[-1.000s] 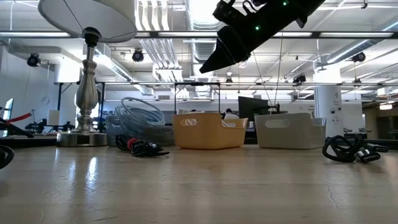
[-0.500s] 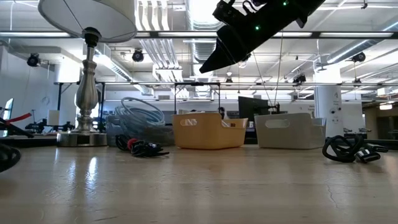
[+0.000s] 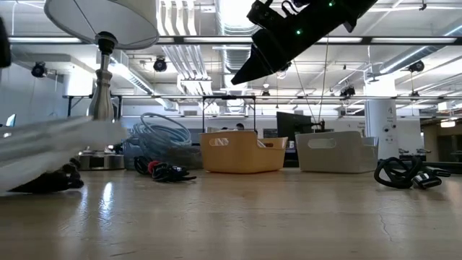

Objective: Pick & Place USB Port
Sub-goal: Put the white HDMI cable into the yellow bin

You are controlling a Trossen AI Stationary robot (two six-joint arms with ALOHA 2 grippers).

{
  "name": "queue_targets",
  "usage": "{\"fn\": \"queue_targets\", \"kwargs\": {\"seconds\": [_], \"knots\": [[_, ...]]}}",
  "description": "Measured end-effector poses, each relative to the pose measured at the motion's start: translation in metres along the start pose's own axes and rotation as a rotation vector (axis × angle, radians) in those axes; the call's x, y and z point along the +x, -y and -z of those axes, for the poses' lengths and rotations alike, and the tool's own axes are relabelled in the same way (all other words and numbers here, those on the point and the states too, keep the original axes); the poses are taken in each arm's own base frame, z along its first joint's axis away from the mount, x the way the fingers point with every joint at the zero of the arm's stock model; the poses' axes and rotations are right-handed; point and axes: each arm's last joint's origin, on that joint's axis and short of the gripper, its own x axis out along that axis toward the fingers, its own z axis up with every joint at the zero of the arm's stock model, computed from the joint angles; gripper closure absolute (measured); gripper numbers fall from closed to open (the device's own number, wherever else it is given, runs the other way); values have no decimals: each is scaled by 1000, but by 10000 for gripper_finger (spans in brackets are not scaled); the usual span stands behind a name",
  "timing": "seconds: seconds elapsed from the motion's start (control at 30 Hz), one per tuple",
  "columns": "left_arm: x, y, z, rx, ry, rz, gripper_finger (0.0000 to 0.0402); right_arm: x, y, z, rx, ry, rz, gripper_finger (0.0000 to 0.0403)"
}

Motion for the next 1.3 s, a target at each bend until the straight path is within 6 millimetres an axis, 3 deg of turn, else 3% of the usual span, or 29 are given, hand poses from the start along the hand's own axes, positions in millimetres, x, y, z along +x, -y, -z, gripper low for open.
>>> {"fn": "queue_targets", "kwargs": {"seconds": [0.3, 0.43, 0.57, 0.77, 1.3], "knots": [[3, 36, -42, 249, 228, 2, 380, 0, -5, -1, 0, 24, -156, 216], [4, 52, -65, 336, 250, -15, 378, 0, -5, -1, 0, 24, -161, 216], [5, 61, -83, 415, 246, -33, 378, -1, -8, -1, -3, 42, -293, 216], [13, 59, -101, 480, 262, -94, 377, -3, -13, -2, 5, 63, -454, 216], [19, 53, -116, 567, 300, -188, 376, -4, -17, -2, 65, 52, -482, 216]]}}
